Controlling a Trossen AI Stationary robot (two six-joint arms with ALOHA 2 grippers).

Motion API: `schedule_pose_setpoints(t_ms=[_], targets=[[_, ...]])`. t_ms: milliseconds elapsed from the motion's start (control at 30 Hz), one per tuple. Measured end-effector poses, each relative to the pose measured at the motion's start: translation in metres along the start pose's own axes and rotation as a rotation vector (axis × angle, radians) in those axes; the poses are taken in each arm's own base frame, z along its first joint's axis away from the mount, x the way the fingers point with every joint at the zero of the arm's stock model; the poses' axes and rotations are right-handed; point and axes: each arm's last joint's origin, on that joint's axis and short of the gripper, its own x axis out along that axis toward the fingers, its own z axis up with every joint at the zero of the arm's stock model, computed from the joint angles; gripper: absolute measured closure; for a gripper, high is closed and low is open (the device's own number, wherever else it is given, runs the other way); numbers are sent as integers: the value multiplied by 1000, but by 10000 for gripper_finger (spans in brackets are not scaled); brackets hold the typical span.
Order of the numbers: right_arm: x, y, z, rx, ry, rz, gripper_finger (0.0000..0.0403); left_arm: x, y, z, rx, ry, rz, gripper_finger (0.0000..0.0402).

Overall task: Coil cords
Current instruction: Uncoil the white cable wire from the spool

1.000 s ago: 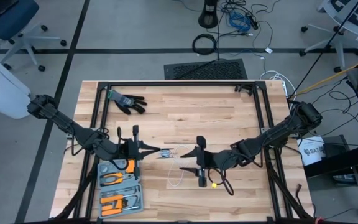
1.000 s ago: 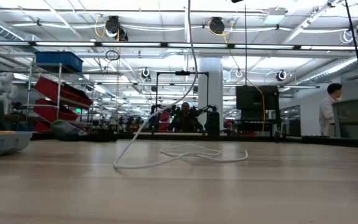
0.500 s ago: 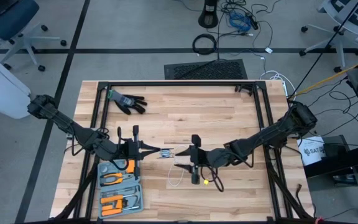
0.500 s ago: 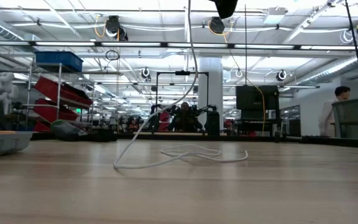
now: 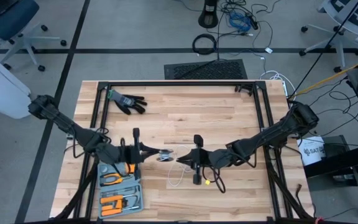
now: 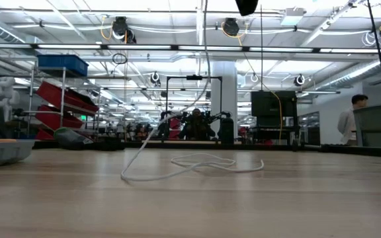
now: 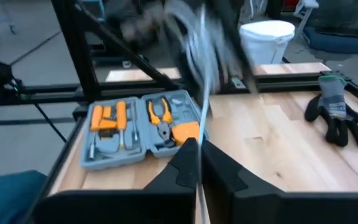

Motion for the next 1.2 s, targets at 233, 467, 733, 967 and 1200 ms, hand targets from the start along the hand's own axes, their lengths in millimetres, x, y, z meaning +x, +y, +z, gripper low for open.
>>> schedule_pose_setpoints(t_ms=[233, 467, 733, 967, 1200], targets=[[-18, 8, 12, 7, -54, -24, 401, 11, -15, -8, 257, 107, 158, 401], [-21, 13, 17, 27, -95, 0, 402, 14, -12, -6, 232, 160, 390, 401], [-19, 13, 14, 16, -89, 1, 403, 15, -4, 5, 90, 91, 475, 401], [-9, 14, 6, -1, -76, -5, 403, 12, 2, 19, -61, -45, 474, 401], [-2, 2, -7, -41, 45, -65, 403, 8, 0, 30, -126, -197, 367, 401]])
